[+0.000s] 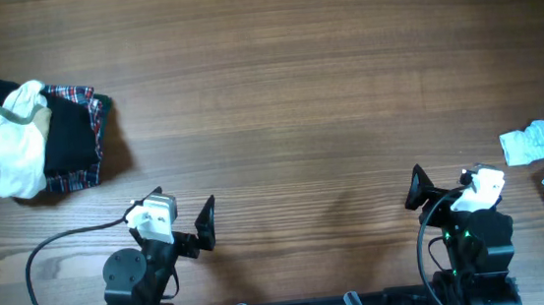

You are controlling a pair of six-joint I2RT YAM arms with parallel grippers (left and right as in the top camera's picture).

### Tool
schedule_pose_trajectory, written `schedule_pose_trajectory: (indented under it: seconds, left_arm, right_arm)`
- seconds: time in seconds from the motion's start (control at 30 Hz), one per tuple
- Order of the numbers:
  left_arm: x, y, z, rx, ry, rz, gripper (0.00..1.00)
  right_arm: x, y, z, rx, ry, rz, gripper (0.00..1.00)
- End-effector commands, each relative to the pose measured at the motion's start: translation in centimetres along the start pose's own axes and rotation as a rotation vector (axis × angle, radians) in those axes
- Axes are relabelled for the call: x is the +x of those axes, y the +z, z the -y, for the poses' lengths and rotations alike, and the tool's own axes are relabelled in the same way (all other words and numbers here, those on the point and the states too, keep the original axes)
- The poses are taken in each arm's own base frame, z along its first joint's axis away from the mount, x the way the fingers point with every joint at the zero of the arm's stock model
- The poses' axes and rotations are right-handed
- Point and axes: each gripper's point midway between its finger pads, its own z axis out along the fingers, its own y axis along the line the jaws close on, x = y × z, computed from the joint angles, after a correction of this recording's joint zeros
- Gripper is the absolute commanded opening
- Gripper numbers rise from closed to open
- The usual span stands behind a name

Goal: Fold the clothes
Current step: 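Reach the right gripper toward the striped pants at the right edge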

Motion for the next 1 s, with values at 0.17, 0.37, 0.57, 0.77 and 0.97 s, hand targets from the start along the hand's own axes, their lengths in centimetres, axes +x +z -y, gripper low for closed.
schedule_pose_trajectory:
  seconds: [0.17, 0.37, 0.57, 0.77, 0.97]
  left_arm:
    - [-0.1, 0.0, 0.1, 0.003, 0.012, 0.009, 1.00]
    - [-0.1, 0.0, 0.1, 0.003, 0.012, 0.008, 1.00]
    - [-0.1, 0.0, 0.2, 0.011, 0.012, 0.008, 1.00]
    - [0.2, 0.1, 0.5, 0.028, 0.005, -0.008, 1.00]
    - [0.4, 0.2, 1.0, 0.060, 0.004, -0.019, 1.00]
  right_arm:
    - [0.0, 0.0, -0.6, -0.036, 0.269, -0.004, 0.99]
    - [0.0, 0.0, -0.6, -0.036, 0.270, -0.004, 0.99]
    - [0.0, 0.0, -0.6, -0.037, 0.270, -0.004, 0.99]
    - [0.4, -0.1, -1.9, -0.105, 0.321, -0.036, 0.99]
    - [0.8, -0.2, -2.4, -0.131, 0.318, -0.061, 0.99]
